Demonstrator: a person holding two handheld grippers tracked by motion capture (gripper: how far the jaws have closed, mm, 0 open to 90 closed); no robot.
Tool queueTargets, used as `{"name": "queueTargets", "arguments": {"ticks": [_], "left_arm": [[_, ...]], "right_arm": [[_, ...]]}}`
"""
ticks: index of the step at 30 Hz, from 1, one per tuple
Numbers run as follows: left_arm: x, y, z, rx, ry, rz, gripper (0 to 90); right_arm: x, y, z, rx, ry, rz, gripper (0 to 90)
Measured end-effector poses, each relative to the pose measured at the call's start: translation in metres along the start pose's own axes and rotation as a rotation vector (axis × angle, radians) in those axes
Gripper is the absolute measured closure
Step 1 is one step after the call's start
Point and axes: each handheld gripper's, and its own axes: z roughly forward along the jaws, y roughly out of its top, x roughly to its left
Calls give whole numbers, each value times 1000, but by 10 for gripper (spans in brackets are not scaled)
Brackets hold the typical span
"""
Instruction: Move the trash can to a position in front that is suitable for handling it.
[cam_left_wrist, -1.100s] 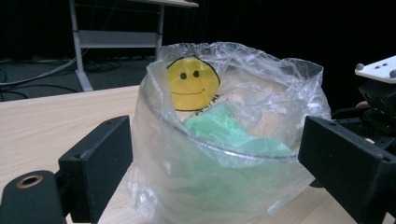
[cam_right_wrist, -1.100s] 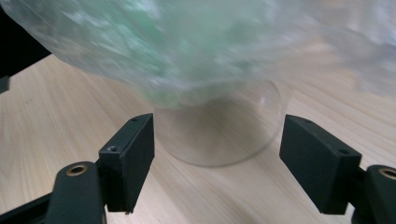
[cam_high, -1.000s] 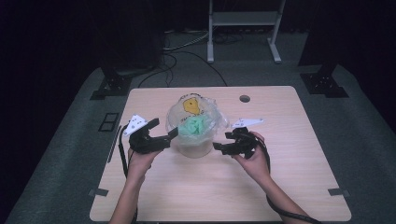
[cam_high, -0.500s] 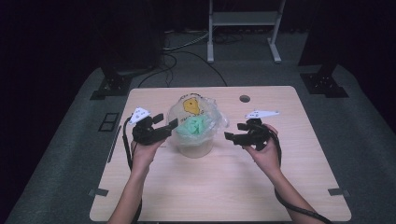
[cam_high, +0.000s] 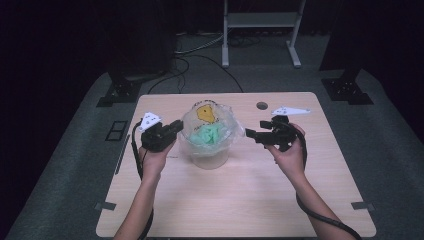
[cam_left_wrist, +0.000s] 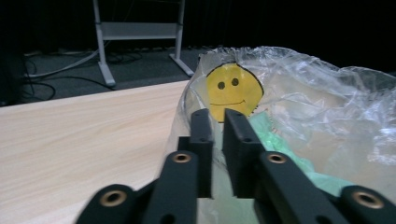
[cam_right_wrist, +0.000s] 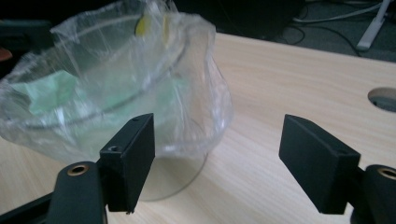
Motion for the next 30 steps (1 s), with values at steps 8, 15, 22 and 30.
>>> {"name": "queueTargets", "arguments": {"ticks": [8,15,22,30], "left_arm": [[-2,1,-1,-24,1,7,886],[-3,6,-4,-44,-21,5,886],[-1,7,-8,-53,-24,0,886],[-1,12,-10,-71,-47,-11,886]], "right_arm": [[15,25,1,-46,17,-11,261],[28,46,7,-67,32,-13,262],[37,56,27,-6,18,-10,318],[36,55,46,78,-14,-7,461]]}}
